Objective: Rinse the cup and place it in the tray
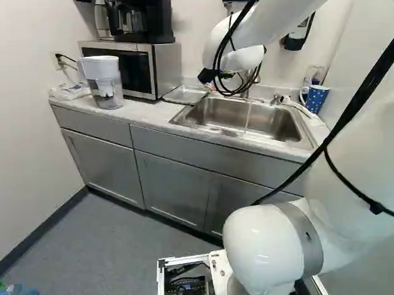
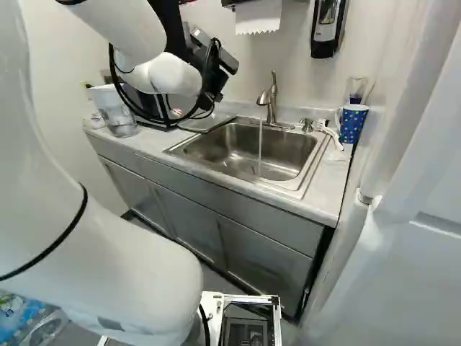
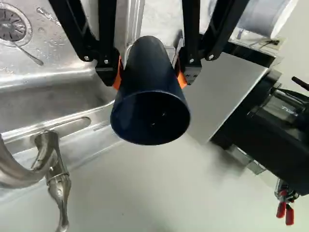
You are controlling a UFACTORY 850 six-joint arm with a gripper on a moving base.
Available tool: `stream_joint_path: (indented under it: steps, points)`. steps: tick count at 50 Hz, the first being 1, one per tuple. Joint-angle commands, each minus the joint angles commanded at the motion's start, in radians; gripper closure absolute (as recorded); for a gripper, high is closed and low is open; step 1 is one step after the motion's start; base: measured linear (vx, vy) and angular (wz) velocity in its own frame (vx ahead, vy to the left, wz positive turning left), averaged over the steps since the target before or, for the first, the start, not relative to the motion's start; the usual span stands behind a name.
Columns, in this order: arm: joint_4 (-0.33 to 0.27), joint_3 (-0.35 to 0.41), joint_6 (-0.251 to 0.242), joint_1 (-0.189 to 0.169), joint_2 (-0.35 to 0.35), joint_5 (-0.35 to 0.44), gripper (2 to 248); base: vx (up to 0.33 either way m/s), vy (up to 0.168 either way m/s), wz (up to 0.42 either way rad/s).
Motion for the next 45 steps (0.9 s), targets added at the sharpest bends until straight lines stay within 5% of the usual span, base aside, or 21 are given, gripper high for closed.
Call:
stream_joint_path:
  steps: [45]
  points:
    - [0.0,0.0,0.473,0.0,0.0,0.0,126,0.0,0.0,0.0]
